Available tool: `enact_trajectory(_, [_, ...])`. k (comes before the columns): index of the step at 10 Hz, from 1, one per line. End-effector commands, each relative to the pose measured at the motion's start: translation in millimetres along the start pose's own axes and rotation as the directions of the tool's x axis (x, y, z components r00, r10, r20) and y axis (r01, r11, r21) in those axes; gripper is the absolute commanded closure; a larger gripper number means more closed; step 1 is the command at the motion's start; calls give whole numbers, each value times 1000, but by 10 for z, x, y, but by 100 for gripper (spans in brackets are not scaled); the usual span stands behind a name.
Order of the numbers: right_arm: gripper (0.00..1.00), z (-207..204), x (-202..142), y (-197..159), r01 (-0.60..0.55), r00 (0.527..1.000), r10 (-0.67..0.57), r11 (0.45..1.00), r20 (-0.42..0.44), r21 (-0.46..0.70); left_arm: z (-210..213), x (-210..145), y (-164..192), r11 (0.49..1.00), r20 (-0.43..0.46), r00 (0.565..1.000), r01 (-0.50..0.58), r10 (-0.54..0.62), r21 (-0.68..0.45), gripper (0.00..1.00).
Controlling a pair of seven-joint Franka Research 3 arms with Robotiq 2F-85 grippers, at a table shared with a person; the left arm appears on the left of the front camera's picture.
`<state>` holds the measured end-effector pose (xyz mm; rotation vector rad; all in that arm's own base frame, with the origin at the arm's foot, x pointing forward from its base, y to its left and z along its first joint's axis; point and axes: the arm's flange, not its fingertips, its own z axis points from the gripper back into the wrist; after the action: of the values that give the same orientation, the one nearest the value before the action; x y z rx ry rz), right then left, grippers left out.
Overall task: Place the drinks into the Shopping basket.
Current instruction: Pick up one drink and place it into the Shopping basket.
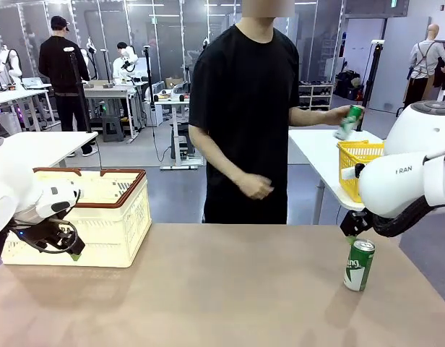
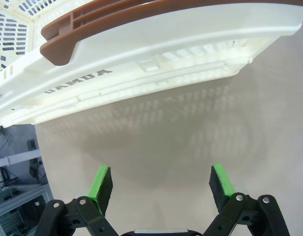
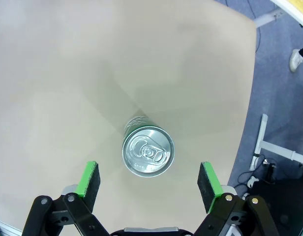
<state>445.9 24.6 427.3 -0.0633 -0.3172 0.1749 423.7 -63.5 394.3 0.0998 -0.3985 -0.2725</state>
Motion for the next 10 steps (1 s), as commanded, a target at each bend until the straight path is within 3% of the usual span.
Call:
enact_trajectory(1, [0, -119, 88, -73, 4, 1000, -3, 999, -30, 37, 18, -4, 6, 1000, -3, 1000, -1, 1, 2, 0])
enact_trajectory(9, [0, -624, 195, -239, 12, 996, -2, 994, -88, 107, 18, -4, 6, 1000, -3, 1000, -1, 1, 2, 0])
enact_trajectory(10, [4, -633, 205, -241, 6, 996, 3, 995, -88, 104, 18, -4, 6, 1000, -3, 1000, -1, 1, 2, 0])
